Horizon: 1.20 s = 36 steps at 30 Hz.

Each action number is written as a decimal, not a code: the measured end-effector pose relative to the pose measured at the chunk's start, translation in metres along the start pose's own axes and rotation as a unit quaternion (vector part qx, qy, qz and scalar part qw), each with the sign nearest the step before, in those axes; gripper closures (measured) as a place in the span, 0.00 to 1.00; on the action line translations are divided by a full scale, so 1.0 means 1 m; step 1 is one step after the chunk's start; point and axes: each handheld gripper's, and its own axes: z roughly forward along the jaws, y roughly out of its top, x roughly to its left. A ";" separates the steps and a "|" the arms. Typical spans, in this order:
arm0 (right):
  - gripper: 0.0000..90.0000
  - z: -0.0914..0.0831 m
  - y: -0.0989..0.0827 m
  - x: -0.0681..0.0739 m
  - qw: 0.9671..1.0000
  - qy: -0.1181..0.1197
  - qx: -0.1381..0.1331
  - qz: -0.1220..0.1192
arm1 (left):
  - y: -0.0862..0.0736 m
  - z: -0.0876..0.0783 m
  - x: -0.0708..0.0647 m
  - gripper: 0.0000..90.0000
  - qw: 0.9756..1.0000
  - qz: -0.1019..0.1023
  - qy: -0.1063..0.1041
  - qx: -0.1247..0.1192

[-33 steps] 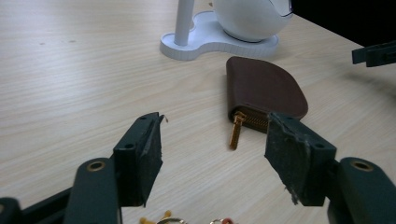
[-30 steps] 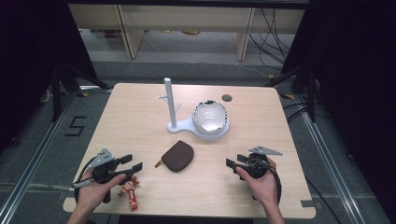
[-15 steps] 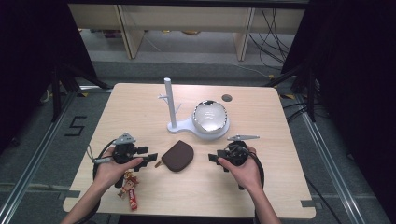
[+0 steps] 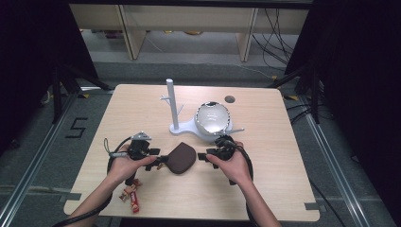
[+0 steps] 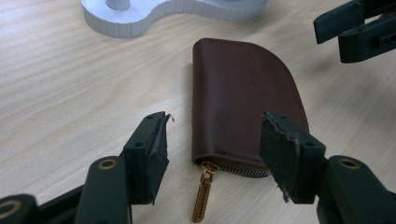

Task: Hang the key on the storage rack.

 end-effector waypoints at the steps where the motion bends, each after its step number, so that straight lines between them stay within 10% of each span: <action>1: 0.55 0.003 0.002 0.002 1.000 0.005 0.005 0.002 | -0.001 0.001 0.000 0.46 1.000 -0.001 0.001 0.001; 25: 0.51 0.041 0.018 0.007 0.999 0.008 0.039 0.002 | -0.009 0.012 -0.006 0.49 1.000 0.000 -0.011 0.027; 36: 0.42 0.059 0.021 0.006 0.996 0.030 0.074 0.045 | -0.009 0.013 -0.006 0.51 0.999 0.003 -0.020 0.033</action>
